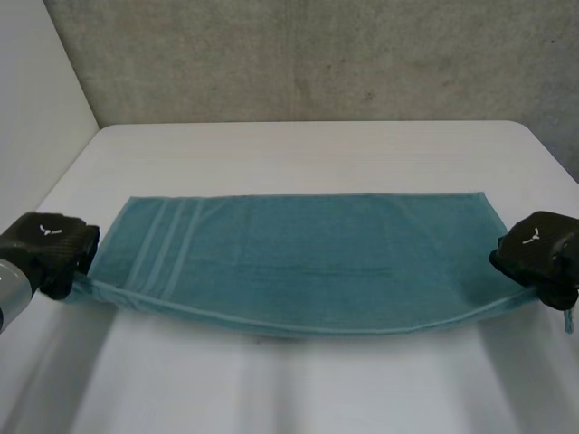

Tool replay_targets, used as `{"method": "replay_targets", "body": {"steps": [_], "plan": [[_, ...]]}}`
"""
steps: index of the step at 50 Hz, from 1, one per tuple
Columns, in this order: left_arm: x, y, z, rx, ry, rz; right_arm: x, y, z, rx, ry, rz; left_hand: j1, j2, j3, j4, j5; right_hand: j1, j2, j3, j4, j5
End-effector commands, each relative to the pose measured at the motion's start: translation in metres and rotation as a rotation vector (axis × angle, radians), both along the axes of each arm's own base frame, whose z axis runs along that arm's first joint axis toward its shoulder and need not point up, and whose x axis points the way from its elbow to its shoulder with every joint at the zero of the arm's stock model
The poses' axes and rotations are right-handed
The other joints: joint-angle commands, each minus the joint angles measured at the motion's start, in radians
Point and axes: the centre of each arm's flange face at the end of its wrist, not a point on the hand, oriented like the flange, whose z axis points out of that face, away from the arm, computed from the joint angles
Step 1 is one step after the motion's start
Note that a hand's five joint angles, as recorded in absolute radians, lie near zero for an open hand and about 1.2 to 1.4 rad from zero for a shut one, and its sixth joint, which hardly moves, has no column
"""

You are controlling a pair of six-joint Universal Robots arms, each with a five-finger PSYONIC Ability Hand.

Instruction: Fold the laundry

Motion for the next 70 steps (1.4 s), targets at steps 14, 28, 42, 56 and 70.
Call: {"method": "replay_targets", "body": {"steps": [14,28,42,56,70], "plan": [[-0.068,-0.159,-0.050,-0.282,0.023,-0.048,0.048,-0.149,-0.084,-0.405,-0.111,0.049,0.186,0.177,0.179,0.179,0.181,0.415,0.216,0.210,0.204,0.227],[-0.081,-0.203,-0.081,-0.385,0.014,-0.034,0.061,-0.203,-0.114,-0.631,-0.134,0.045,0.186,0.177,0.179,0.179,0.181,0.415,0.216,0.210,0.204,0.227],[-0.105,-0.183,-0.055,-0.531,0.054,-0.094,0.064,-0.202,-0.094,-0.617,-0.403,-0.084,-1.036,-1.045,-1.042,-1.043,-1.041,-0.807,-1.005,-1.011,-1.017,-0.995],[-0.097,-0.125,0.003,-0.578,0.085,-0.100,0.032,-0.141,0.006,-0.548,-0.629,-0.219,-1.035,-1.044,-1.042,-1.042,-1.040,-0.807,-1.005,-1.011,-1.017,-0.995],[-0.076,-0.066,0.011,-0.476,0.265,-0.067,-0.027,-0.111,-0.034,-0.168,-0.551,-0.370,-1.035,-1.044,-1.042,-1.042,-1.040,-0.498,-0.696,-0.703,-0.708,-0.686]]}}
